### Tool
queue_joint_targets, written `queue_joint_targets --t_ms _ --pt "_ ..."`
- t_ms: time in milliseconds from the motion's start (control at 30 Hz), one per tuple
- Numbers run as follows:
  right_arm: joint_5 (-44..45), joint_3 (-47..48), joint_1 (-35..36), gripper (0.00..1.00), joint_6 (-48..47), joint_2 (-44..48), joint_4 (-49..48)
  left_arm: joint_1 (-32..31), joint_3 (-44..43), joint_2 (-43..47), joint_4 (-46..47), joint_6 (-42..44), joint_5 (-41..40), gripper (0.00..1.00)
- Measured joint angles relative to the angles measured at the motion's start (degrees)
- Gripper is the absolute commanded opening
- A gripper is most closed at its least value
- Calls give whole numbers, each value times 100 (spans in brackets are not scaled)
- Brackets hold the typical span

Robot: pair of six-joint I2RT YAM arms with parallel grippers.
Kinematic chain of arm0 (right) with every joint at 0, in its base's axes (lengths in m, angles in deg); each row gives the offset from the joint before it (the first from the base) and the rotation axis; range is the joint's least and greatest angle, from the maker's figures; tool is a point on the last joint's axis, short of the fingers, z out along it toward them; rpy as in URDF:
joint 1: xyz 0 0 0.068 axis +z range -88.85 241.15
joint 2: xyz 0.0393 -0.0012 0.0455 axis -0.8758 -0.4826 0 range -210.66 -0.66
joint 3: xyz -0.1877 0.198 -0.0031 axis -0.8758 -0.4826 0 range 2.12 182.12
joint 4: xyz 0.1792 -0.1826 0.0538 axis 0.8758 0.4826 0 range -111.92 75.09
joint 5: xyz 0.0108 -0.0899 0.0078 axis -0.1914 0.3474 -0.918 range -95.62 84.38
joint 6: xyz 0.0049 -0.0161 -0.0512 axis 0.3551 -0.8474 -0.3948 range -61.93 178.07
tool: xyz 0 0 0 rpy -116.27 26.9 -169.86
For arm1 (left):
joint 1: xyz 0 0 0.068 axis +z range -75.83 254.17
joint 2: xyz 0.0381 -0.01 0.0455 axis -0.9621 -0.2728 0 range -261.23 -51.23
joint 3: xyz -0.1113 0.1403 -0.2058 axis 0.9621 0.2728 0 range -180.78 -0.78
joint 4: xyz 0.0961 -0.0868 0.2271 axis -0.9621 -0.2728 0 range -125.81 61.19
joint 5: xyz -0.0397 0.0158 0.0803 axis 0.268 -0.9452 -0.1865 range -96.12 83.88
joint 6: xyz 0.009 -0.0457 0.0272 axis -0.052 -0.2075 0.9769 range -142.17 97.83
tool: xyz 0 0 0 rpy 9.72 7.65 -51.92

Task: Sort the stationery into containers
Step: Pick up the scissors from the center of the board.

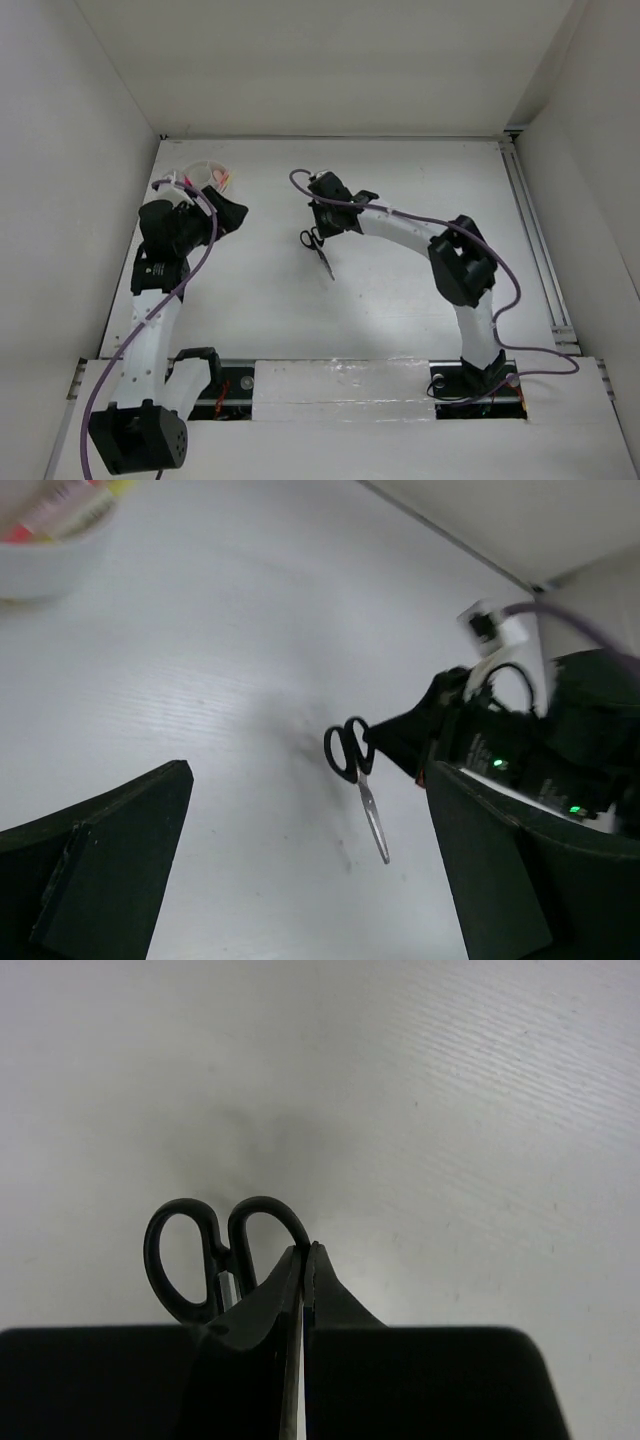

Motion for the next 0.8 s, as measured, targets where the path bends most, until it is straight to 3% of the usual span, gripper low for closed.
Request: queue_joint_targets --t_ms 267,533,800 --pt "1091 -310 861 0 1416 1801 -693 -4 931 -142 1150 -890 1447 100" --pt "1467 -61 1377 0 1967 1674 -743 -2 1185 26 2533 -1539 2140 97" --pt "1567 251 1386 0 2041 1587 -629 -2 1384 42 2988 -1676 2483 82"
